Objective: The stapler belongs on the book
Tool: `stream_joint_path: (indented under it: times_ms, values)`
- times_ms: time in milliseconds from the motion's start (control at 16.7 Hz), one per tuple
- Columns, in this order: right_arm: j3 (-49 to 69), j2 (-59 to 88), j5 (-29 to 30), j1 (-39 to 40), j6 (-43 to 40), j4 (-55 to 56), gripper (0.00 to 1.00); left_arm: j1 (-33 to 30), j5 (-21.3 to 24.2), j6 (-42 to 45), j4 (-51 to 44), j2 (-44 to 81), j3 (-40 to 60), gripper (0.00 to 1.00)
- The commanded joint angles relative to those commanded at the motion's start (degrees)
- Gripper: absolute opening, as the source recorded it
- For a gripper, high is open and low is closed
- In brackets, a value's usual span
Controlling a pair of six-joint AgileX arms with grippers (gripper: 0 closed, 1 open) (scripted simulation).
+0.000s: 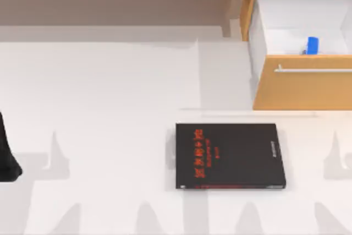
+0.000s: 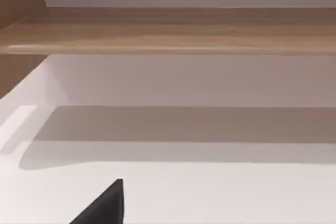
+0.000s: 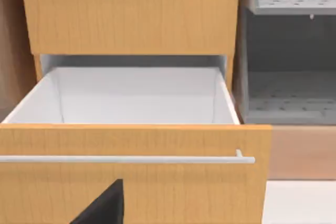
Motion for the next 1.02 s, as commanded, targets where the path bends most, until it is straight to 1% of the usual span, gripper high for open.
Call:
stream_joint_path:
  times_ms: [240, 480, 720, 1020]
  values:
    - [1.27, 1.55, -0.01, 0.15, 0.26, -0.86, 1.0, 0.0, 0.0, 0.0, 0.0, 0.0, 0.0, 1.0]
    - [9.45, 11.58, -0.02, 1.02, 1.94, -6.37, 1.0, 0.0, 0.0, 0.0, 0.0, 0.0, 0.0, 1.0]
    - [23.85, 28.83, 0.05, 2.38, 4.79, -15.66, 1.0, 0.0, 0.0, 0.0, 0.0, 0.0, 0.0, 1.0]
    - [47.29, 55.87, 0.19, 4.14, 9.01, -29.58, 1.0, 0.0, 0.0, 0.0, 0.0, 0.0, 0.0, 1.0]
